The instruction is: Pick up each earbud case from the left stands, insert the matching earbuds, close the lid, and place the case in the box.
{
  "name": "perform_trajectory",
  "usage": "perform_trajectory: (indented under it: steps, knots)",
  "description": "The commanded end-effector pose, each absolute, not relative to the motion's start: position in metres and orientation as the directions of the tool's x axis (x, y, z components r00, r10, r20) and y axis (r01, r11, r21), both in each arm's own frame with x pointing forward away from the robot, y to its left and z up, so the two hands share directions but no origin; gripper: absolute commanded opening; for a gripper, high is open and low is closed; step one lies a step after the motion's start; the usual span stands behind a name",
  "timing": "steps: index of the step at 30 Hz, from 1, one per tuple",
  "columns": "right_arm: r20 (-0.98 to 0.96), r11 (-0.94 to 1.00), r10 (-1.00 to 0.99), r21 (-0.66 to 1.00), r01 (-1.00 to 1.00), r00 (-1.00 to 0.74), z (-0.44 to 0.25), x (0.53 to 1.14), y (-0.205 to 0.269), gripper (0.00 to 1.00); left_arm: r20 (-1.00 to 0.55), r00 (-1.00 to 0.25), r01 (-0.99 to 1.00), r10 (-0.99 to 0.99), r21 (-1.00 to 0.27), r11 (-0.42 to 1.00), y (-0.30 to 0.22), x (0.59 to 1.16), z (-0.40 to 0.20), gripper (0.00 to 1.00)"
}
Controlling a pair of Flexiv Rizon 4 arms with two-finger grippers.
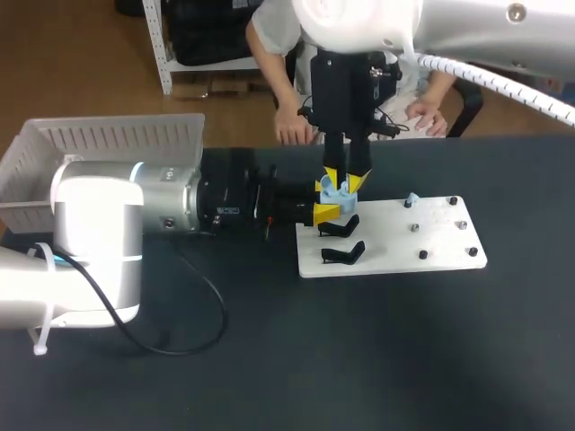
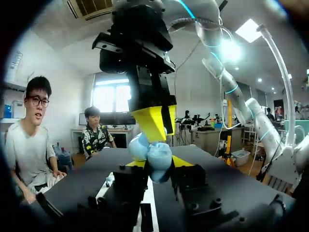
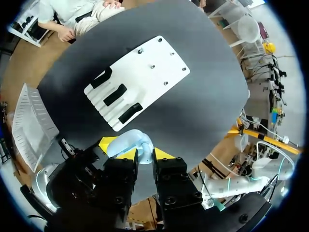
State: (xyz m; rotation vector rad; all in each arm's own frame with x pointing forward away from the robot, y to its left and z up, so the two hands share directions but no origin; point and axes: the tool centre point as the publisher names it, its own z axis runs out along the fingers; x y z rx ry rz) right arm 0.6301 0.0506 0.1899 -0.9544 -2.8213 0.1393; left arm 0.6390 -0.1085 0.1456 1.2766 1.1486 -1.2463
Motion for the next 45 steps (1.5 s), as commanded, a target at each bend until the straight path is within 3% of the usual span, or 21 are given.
perform_trajectory:
  steps: [1,4,5,7,10,13,16,22,26,33,45]
  knots:
    - [0.129,0.792,0.609,-0.147,0.592,-0.783,0.189,0.633,0.053,0.00,-0.999,0.032,0.997,-0.008,0.032,-0.071,-0.109,0.638,0.145,0.00]
    - [0.133,0.793,0.609,-0.147,0.592,-0.782,0.188,0.633,0.054,0.00,-0.999,0.032,0.997,-0.008,0.032,-0.071,-0.109,0.638,0.145,0.00]
    - [0.136,0.792,0.609,-0.145,0.593,-0.781,0.187,0.633,0.054,0.05,-0.999,0.032,0.997,-0.008,0.032,-0.071,-0.109,0.638,0.145,0.00]
    - [0.141,0.793,0.609,-0.141,0.593,-0.781,0.187,0.631,0.055,0.33,-0.999,0.032,0.997,-0.008,0.032,-0.071,-0.109,0.638,0.145,0.00]
    - [0.145,0.791,0.611,-0.138,0.595,-0.778,0.189,0.630,0.052,0.46,-0.999,0.032,0.997,-0.008,0.032,-0.071,-0.109,0.638,0.145,0.00]
    - [0.152,0.796,0.605,-0.109,0.596,-0.781,0.193,0.626,0.052,0.44,-0.999,0.032,0.997,-0.008,0.032,-0.071,-0.109,0.638,0.145,0.00]
    - [0.149,0.804,0.594,-0.060,0.592,-0.791,0.201,0.621,0.051,0.35,-0.999,0.032,0.997,-0.008,0.032,-0.071,-0.109,0.638,0.145,0.00]
    - [0.120,0.847,0.514,0.084,0.524,-0.850,0.218,0.610,0.040,0.40,-0.999,0.032,0.997,-0.008,0.032,-0.071,-0.109,0.638,0.145,0.00]
    - [-0.014,0.901,0.395,0.199,0.385,-0.919,0.229,0.609,0.024,0.50,-0.999,0.032,0.997,-0.008,0.032,-0.071,-0.109,0.638,0.145,0.00]
    - [-0.155,0.929,0.303,0.267,0.255,-0.940,0.224,0.631,-0.015,0.45,-0.999,0.032,0.997,-0.008,0.032,-0.071,-0.109,0.638,0.145,0.00]
    - [-0.148,0.960,0.150,0.257,0.108,-0.977,0.183,0.681,-0.060,0.45,-0.999,0.032,0.997,-0.008,0.032,-0.071,-0.109,0.638,0.145,0.00]
